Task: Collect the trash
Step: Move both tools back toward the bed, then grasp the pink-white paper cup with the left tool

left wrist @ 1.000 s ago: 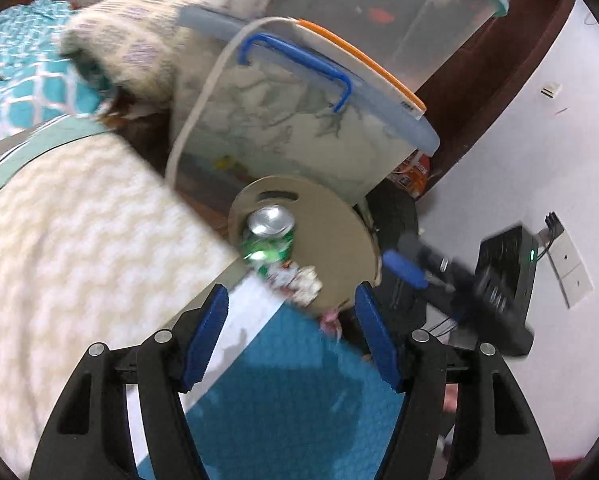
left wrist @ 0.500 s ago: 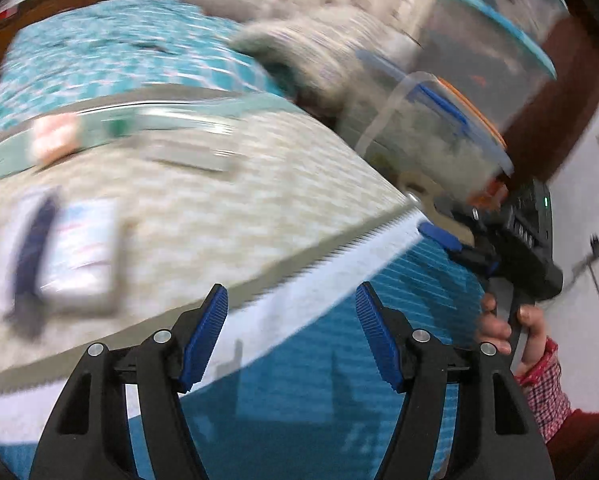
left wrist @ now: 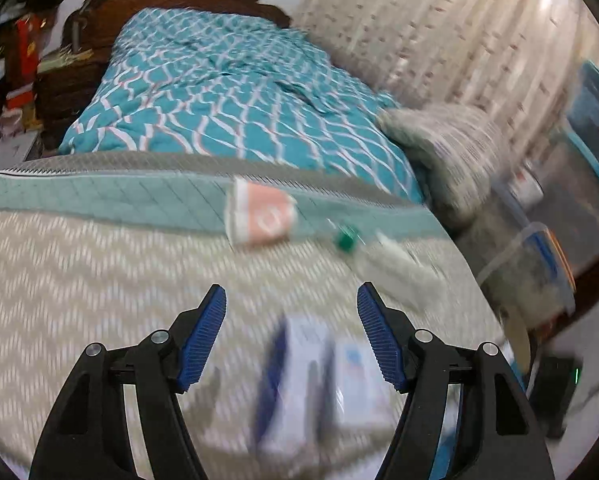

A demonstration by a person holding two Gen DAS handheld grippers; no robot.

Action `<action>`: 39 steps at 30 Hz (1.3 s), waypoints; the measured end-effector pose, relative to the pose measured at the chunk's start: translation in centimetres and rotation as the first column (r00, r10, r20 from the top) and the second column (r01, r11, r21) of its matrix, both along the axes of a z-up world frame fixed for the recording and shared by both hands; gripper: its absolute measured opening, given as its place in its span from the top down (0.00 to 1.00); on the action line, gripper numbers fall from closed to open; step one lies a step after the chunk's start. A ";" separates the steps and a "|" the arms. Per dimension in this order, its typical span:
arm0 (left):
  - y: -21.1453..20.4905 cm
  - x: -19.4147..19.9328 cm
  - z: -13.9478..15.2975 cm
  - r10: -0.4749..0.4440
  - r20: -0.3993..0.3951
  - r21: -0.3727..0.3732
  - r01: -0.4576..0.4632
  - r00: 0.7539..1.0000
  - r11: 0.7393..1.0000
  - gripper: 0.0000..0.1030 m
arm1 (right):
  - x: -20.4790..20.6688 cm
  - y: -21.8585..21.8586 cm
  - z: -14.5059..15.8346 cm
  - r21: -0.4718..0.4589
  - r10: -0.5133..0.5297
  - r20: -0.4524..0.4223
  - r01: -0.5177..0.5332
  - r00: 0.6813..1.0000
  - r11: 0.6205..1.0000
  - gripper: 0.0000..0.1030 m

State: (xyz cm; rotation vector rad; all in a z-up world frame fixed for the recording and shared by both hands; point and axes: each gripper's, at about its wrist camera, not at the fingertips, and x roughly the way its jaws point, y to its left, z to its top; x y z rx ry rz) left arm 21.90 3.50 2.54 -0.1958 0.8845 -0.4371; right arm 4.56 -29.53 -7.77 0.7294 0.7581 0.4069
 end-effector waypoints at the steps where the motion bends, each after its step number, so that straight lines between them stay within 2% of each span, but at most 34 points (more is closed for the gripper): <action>1: 0.0 1.8 -0.4 0.013 -0.012 0.002 -0.013 1.000 1.000 0.38 | 0.3 0.3 -0.3 -0.001 0.003 -0.002 -0.003 1.000 1.000 0.26; 4: -0.2 6.4 -2.3 0.038 -0.055 0.002 -0.038 0.998 0.999 0.40 | 1.1 1.3 -1.9 -0.005 0.007 -0.019 -0.007 1.000 1.000 0.26; 5: -0.5 7.9 -3.1 0.045 -0.075 -0.004 -0.046 0.996 0.999 0.41 | 1.3 1.7 -2.6 -0.013 0.003 -0.033 -0.004 0.999 1.000 0.33; 6: -0.5 8.8 -3.7 0.045 -0.089 -0.012 -0.046 0.995 0.999 0.41 | 1.3 2.0 -2.5 -0.048 -0.012 -0.044 0.010 0.999 0.999 0.33; 8: -0.9 11.0 -5.3 0.043 -0.119 -0.027 -0.047 0.992 0.999 0.43 | 1.3 2.3 -2.1 -0.039 0.008 -0.009 -0.008 1.000 0.999 0.33; 15: -3.2 14.3 -8.0 0.000 -0.153 -0.067 -0.010 0.988 0.998 0.46 | 1.3 1.6 -2.7 -0.007 -0.011 -0.032 0.011 0.999 1.000 0.34; 16: -3.5 14.6 -8.3 -0.004 -0.156 -0.062 -0.005 0.988 0.998 0.49 | 1.3 1.7 -2.7 -0.012 -0.010 -0.032 0.009 0.999 1.000 0.34; 19: -4.3 15.2 -9.6 -0.021 -0.198 -0.054 0.010 0.980 0.998 0.80 | 1.1 1.5 -2.7 -0.016 -0.008 -0.032 0.007 0.999 1.000 0.33; 20: -4.4 15.2 -9.8 -0.025 -0.206 -0.066 0.012 0.978 0.998 0.82 | 1.1 1.5 -2.8 -0.016 -0.008 -0.032 0.008 0.999 1.000 0.34; 24: -4.1 13.3 -7.8 -0.062 -0.173 -0.132 0.039 0.983 0.990 0.98 | 1.1 1.4 -2.8 -0.019 -0.010 -0.034 0.009 0.999 1.000 0.34; 26: -3.8 12.1 -6.0 -0.064 -0.139 -0.135 0.045 0.988 0.990 0.98 | 1.2 1.6 -2.7 -0.030 -0.008 -0.037 0.007 0.999 1.000 0.33; 30: -1.8 8.1 -1.4 -0.090 -0.063 -0.235 0.073 0.994 0.969 0.98 | 1.4 2.4 -2.4 -0.072 0.008 -0.038 -0.011 0.999 0.997 0.33; 33: 0.1 3.3 2.0 -0.113 0.014 -0.296 0.112 0.993 0.948 0.98 | 1.8 3.9 -2.0 -0.127 0.044 -0.040 -0.049 0.998 0.991 0.30; 34: 0.8 1.3 2.9 -0.119 0.036 -0.314 0.124 0.992 0.941 0.97 | 2.0 4.7 -1.8 -0.136 0.063 -0.040 -0.068 0.997 0.988 0.25; 35: 1.6 -0.6 3.6 -0.119 0.055 -0.331 0.130 0.991 0.934 0.97 | 2.2 5.5 -1.6 -0.141 0.079 -0.039 -0.084 0.996 0.986 0.21; 39: 4.6 -7.3 4.1 -0.082 0.083 -0.380 0.108 0.993 0.919 0.97 | 3.5 10.0 -0.5 -0.240 0.147 -0.026 -0.149 0.989 0.959 0.15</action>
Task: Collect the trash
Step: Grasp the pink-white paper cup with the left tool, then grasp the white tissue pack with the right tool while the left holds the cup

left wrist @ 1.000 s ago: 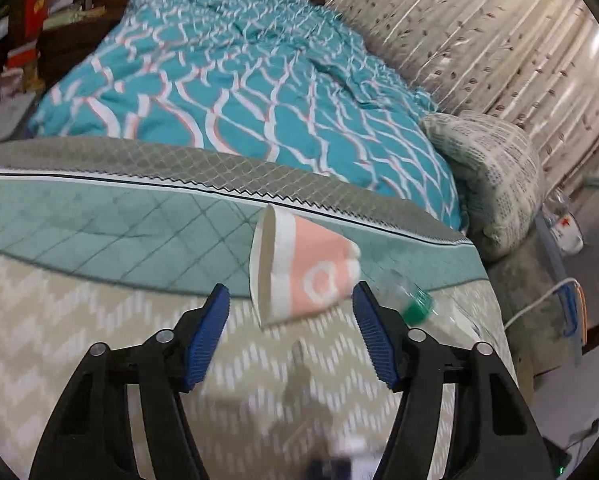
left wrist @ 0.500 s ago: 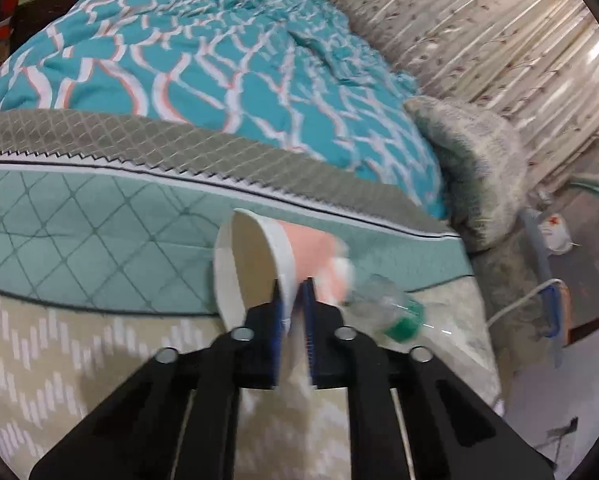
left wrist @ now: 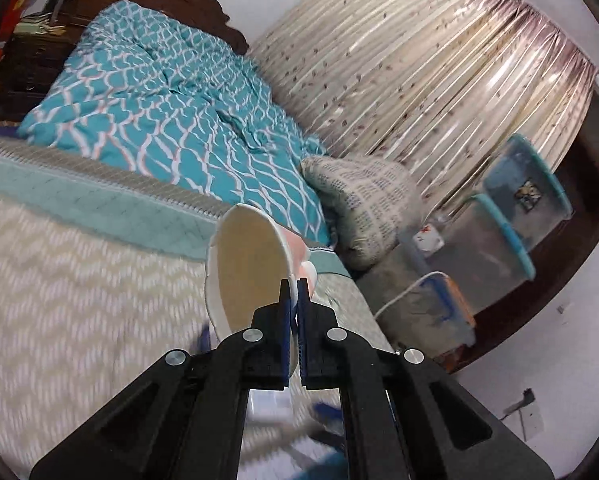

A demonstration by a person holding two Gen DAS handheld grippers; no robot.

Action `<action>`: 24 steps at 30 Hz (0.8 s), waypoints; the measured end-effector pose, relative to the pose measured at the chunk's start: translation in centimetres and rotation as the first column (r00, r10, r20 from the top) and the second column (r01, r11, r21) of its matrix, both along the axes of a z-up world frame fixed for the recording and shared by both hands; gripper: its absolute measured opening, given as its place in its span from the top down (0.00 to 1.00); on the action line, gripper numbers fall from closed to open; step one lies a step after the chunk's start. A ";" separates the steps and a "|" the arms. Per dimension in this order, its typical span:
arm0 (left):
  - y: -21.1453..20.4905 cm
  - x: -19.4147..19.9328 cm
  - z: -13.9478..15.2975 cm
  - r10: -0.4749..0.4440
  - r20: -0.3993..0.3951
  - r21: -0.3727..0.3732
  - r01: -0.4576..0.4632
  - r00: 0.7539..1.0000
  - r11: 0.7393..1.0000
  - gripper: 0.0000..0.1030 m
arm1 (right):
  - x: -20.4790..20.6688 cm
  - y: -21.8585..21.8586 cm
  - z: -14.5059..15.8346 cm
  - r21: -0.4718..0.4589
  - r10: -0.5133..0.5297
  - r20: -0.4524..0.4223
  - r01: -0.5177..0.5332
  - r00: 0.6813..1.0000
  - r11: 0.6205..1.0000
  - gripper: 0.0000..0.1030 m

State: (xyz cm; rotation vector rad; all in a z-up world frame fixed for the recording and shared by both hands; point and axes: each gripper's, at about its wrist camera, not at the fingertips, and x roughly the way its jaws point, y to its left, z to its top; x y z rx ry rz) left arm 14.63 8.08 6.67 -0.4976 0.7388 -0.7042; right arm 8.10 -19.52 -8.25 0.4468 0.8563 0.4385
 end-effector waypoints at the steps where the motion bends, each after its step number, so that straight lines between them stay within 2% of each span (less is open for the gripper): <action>1: 0.8 -1.8 -0.3 0.014 0.006 -0.009 -0.014 1.000 1.000 0.97 | 0.3 0.7 0.2 -0.028 -0.001 0.006 0.001 1.000 1.000 0.14; 3: 1.9 -4.7 -1.1 0.039 0.012 -0.005 -0.039 0.999 0.999 0.97 | 1.4 2.2 0.4 -0.082 -0.020 -0.004 0.020 1.000 0.996 0.14; 7: 3.4 -9.9 -3.0 0.072 0.009 0.050 -0.073 0.997 0.996 0.97 | 2.9 4.1 0.5 -0.130 -0.023 -0.030 0.019 0.999 0.991 0.14; 10: 4.0 -11.9 -4.4 0.068 -0.024 0.057 -0.067 0.997 0.996 0.97 | 3.8 5.5 0.0 -0.228 -0.021 -0.035 0.013 0.999 0.974 0.14; 12: 4.0 -12.7 -5.2 0.070 -0.047 0.064 -0.067 0.996 0.996 0.97 | 4.1 5.7 -0.6 -0.249 -0.022 -0.047 0.010 0.999 0.968 0.20; 13: 4.1 -13.1 -5.7 0.065 -0.061 0.058 -0.061 0.996 0.996 0.97 | 3.7 5.5 -0.6 -0.253 -0.023 -0.031 0.015 0.999 0.967 0.27; 16: 3.6 -13.7 -6.7 0.046 -0.084 0.058 -0.041 0.995 0.997 0.97 | 2.8 4.2 -0.6 -0.208 -0.021 -0.035 0.013 0.999 0.978 0.32; 24: 0.6 -14.8 -7.5 -0.060 -0.083 0.051 0.064 0.995 0.997 0.97 | -4.0 -1.2 0.0 -0.158 -0.059 -0.025 0.054 0.998 0.986 0.32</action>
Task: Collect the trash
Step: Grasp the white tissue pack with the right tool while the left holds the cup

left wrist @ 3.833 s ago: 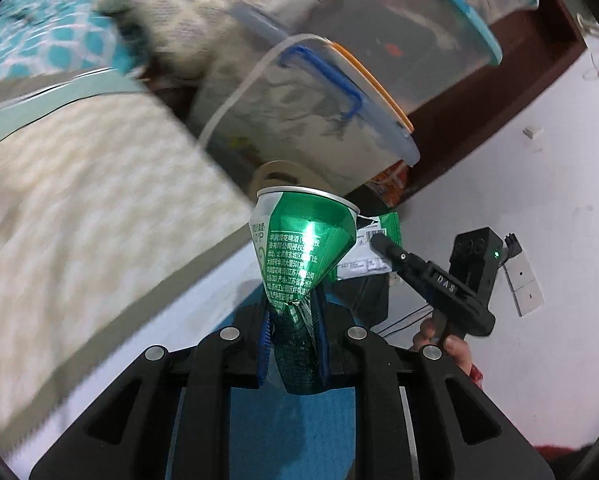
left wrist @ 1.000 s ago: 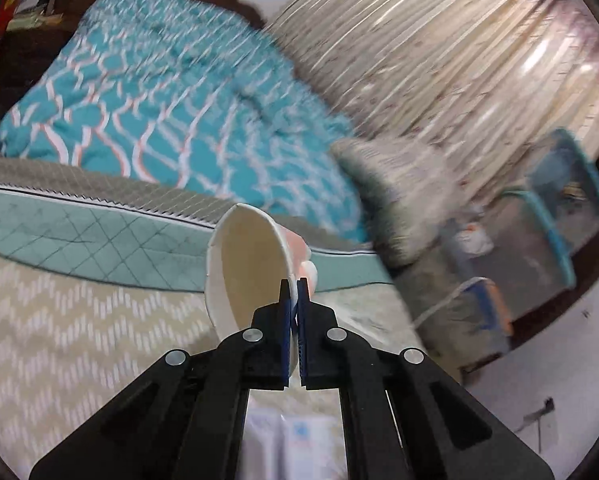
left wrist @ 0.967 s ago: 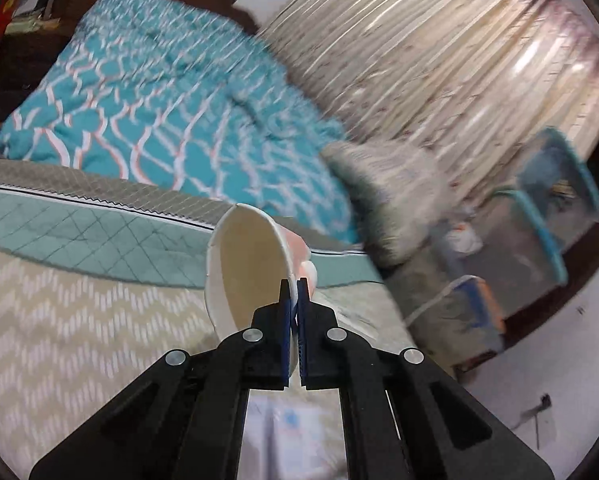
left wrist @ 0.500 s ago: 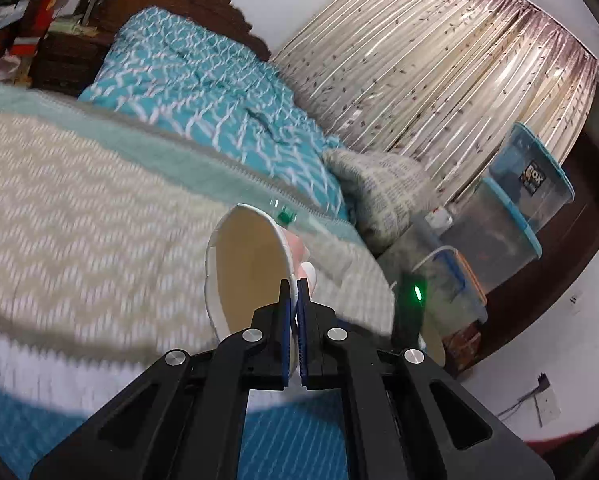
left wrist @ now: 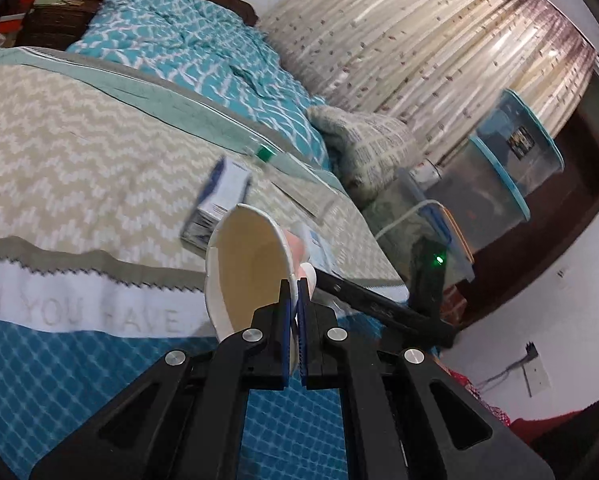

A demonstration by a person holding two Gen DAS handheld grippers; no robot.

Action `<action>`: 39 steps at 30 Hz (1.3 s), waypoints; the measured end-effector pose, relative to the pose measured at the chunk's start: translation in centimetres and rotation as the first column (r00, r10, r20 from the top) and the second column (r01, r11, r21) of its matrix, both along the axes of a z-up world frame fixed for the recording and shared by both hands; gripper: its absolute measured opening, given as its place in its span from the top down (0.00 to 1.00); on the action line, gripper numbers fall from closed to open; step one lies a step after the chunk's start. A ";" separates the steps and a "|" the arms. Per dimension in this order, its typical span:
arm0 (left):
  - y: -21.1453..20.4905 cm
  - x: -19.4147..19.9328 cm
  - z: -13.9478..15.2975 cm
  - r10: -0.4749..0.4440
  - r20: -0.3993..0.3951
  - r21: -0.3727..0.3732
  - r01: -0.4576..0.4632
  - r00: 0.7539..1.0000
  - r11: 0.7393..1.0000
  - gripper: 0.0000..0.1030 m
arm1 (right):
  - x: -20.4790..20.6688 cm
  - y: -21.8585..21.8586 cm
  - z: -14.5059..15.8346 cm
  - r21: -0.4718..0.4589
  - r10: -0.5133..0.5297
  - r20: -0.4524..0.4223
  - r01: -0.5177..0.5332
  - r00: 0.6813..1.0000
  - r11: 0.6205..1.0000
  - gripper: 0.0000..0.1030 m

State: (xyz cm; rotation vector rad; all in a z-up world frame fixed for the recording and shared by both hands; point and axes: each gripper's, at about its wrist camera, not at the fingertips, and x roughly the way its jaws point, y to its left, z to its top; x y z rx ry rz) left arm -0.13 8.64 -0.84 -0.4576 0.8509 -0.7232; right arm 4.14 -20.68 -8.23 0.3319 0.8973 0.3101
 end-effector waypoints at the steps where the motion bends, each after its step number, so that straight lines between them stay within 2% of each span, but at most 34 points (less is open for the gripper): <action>1: -0.3 0.0 -0.1 -0.010 -0.002 0.000 0.010 1.000 1.000 0.97 | -1.3 -0.8 0.1 -0.006 -0.009 0.008 0.009 1.000 1.000 0.32; 7: -4.1 -0.8 -1.4 -0.098 -0.042 0.011 0.099 0.994 0.995 0.97 | -5.8 -4.5 0.1 -0.017 -0.084 0.025 0.085 0.996 0.996 0.32; 10: -5.7 -1.1 -2.0 -0.130 -0.063 0.022 0.131 0.990 0.991 0.97 | -6.8 -5.8 -0.4 -0.028 -0.116 0.025 0.117 0.993 0.993 0.31; 13: -7.1 -1.3 -2.6 -0.154 -0.081 0.039 0.157 0.985 0.987 0.97 | -7.0 -6.8 -1.0 0.008 -0.130 0.019 0.130 0.991 0.992 0.31; 23: -8.4 -0.5 -4.6 -0.136 -0.139 0.076 0.147 0.981 0.986 0.96 | -7.4 -6.8 -0.9 0.011 -0.128 0.027 0.127 0.991 0.992 0.30; 25: -8.4 -0.3 -4.6 -0.121 -0.139 0.097 0.135 0.983 0.986 0.88 | -7.2 -6.5 -0.8 0.014 -0.129 0.027 0.129 0.991 0.992 0.30; 27: -8.2 0.1 -4.9 -0.099 -0.144 0.115 0.116 0.985 0.987 0.65 | -7.2 -6.5 -0.9 0.014 -0.129 0.027 0.129 0.991 0.992 0.30; 31: -7.1 0.7 -4.7 -0.063 -0.147 0.111 0.080 0.987 0.991 0.53 | -7.2 -6.6 -0.9 0.019 -0.130 0.028 0.130 0.991 0.991 0.30; 32: -6.6 0.8 -4.4 -0.050 -0.139 0.109 0.065 0.989 0.992 0.47 | -7.3 -6.6 -0.9 0.023 -0.131 0.028 0.131 0.991 0.991 0.30; 33: -6.0 0.8 -4.0 -0.033 -0.126 0.110 0.047 0.992 0.993 0.44 | -7.3 -6.6 -0.9 0.024 -0.132 0.028 0.131 0.991 0.991 0.30; 39: -3.9 0.9 -2.4 0.014 -0.077 0.117 -0.005 0.997 0.993 0.39 | -7.3 -6.6 -0.9 0.028 -0.132 0.028 0.132 0.991 0.991 0.30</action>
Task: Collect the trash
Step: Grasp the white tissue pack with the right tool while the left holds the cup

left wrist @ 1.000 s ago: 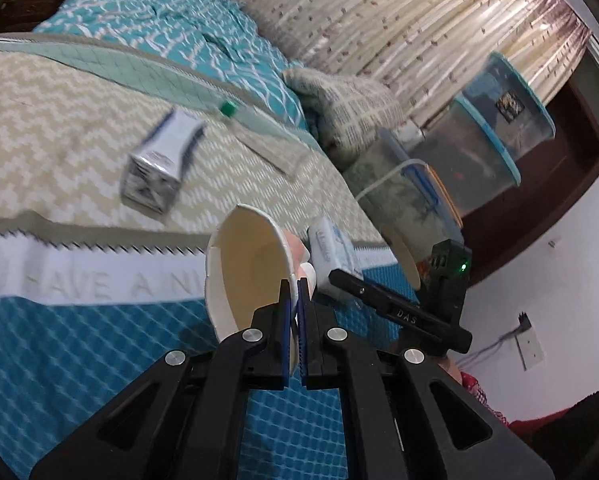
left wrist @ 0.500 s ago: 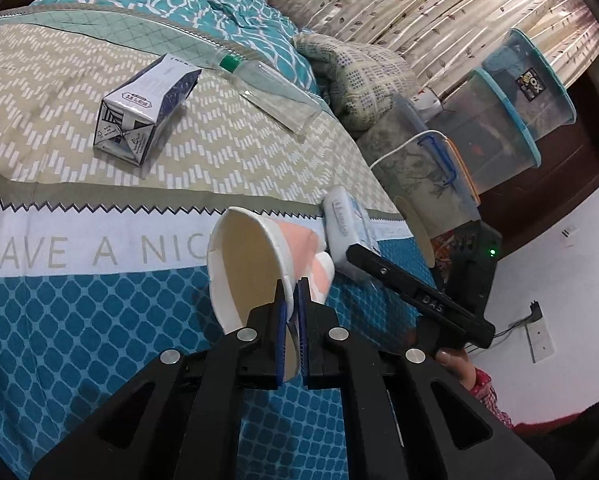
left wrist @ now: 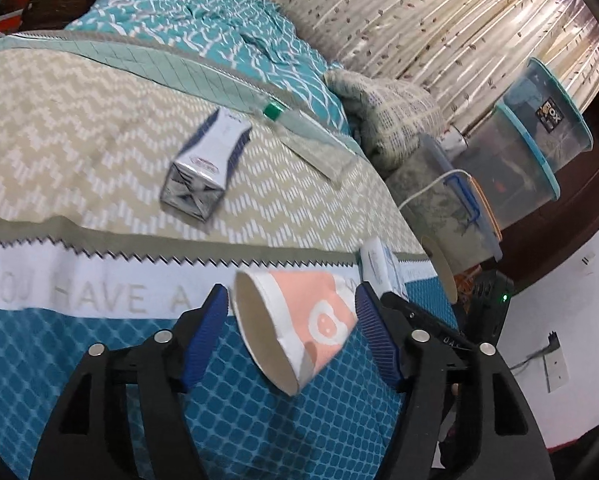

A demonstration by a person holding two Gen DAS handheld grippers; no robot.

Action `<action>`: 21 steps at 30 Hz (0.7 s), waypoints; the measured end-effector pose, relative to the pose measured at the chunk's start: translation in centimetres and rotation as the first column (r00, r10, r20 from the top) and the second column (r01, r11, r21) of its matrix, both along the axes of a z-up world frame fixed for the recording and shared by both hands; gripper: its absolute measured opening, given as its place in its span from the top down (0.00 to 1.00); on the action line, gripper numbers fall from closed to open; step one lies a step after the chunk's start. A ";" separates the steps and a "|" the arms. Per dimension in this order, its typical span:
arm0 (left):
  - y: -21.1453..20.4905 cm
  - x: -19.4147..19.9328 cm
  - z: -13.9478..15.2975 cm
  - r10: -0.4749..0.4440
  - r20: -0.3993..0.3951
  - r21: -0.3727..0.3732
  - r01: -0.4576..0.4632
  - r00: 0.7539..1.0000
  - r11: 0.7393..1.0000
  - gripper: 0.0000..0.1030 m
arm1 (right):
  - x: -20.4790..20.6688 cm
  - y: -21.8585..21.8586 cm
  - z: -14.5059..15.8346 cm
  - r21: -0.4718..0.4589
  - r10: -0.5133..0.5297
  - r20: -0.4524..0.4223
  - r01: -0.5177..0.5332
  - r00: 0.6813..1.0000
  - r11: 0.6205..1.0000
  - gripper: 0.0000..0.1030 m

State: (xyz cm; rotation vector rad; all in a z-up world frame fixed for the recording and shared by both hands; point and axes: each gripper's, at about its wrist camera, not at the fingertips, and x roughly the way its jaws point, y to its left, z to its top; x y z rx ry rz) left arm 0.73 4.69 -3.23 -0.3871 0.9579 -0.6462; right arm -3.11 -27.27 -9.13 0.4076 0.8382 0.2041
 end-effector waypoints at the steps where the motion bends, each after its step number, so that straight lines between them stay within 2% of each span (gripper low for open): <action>1: 0.1 0.0 0.0 0.001 -0.003 0.003 -0.001 1.000 1.000 0.39 | 0.0 0.0 0.0 -0.001 0.000 0.000 0.000 1.000 1.000 0.30; 4: 0.3 0.0 -0.2 0.002 -0.008 0.015 -0.002 1.000 1.000 0.39 | 0.0 0.0 0.0 0.000 0.001 0.000 -0.001 1.000 1.000 0.30; 8: -0.3 0.5 -1.0 -0.018 -0.041 0.015 0.019 0.999 1.000 0.33 | 0.0 0.0 0.0 -0.001 0.001 0.000 -0.001 1.000 1.000 0.30; 11: -1.2 1.2 -1.6 -0.048 -0.042 0.031 0.049 0.998 0.998 0.22 | 0.0 0.0 0.0 -0.001 0.000 0.000 0.000 1.000 1.000 0.30; 13: -2.0 1.8 -2.1 -0.078 -0.045 0.050 0.080 0.996 0.996 0.21 | 0.0 -0.1 0.0 -0.001 0.000 0.000 0.000 1.000 1.000 0.30; 15: -2.7 2.3 -2.7 -0.097 -0.049 0.063 0.100 0.994 0.993 0.16 | 0.0 -0.1 -0.1 0.000 0.000 0.000 0.000 1.000 1.000 0.30; 17: -3.6 2.7 -3.6 -0.110 -0.058 0.088 0.115 0.992 0.989 0.16 | 0.0 -0.1 -0.1 0.001 0.000 0.000 0.000 1.000 1.000 0.30; 20: -4.6 2.3 -3.7 -0.129 -0.018 0.123 0.130 0.991 0.984 0.16 | 0.0 0.0 -0.1 0.001 0.000 0.000 0.000 1.000 1.000 0.30; 21: -5.0 1.9 -3.6 -0.137 -0.004 0.136 0.136 0.991 0.981 0.26 | 0.0 -0.1 -0.1 0.000 0.000 0.000 0.000 1.000 1.000 0.30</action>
